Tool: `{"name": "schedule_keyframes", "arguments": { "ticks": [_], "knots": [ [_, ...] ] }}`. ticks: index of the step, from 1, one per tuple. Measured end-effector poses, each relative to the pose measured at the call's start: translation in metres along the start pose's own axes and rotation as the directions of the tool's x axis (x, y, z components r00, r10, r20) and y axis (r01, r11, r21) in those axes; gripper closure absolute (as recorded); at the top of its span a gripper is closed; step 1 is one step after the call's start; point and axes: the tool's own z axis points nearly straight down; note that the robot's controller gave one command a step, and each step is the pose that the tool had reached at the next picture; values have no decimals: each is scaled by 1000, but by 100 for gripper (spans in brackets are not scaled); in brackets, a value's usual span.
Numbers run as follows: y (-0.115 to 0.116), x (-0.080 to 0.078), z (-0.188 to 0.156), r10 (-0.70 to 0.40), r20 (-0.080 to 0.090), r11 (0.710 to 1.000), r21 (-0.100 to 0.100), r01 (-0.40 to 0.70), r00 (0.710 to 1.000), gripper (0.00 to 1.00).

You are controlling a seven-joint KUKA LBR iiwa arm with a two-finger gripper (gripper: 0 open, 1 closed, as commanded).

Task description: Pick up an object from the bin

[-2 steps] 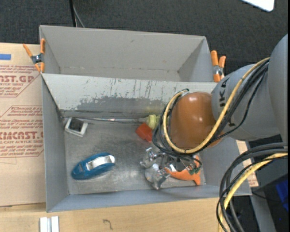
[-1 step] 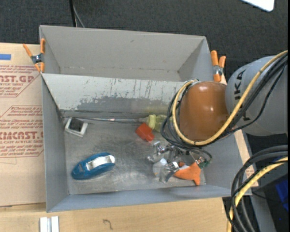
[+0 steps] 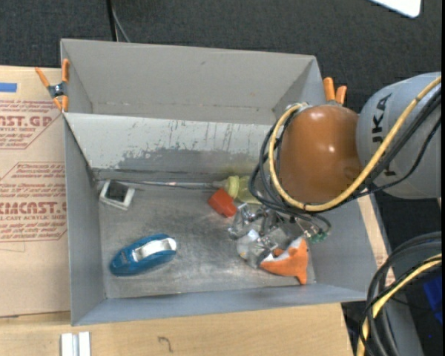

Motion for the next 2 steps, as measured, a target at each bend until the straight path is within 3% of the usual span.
{"name": "schedule_keyframes", "arguments": {
  "ticks": [1,2],
  "knots": [
    [-2,15,-27,9,-5,1000,-2,-9,1000,100],
    [-2,7,-90,3,-6,1000,-4,-3,1000,100]
  ]
}}
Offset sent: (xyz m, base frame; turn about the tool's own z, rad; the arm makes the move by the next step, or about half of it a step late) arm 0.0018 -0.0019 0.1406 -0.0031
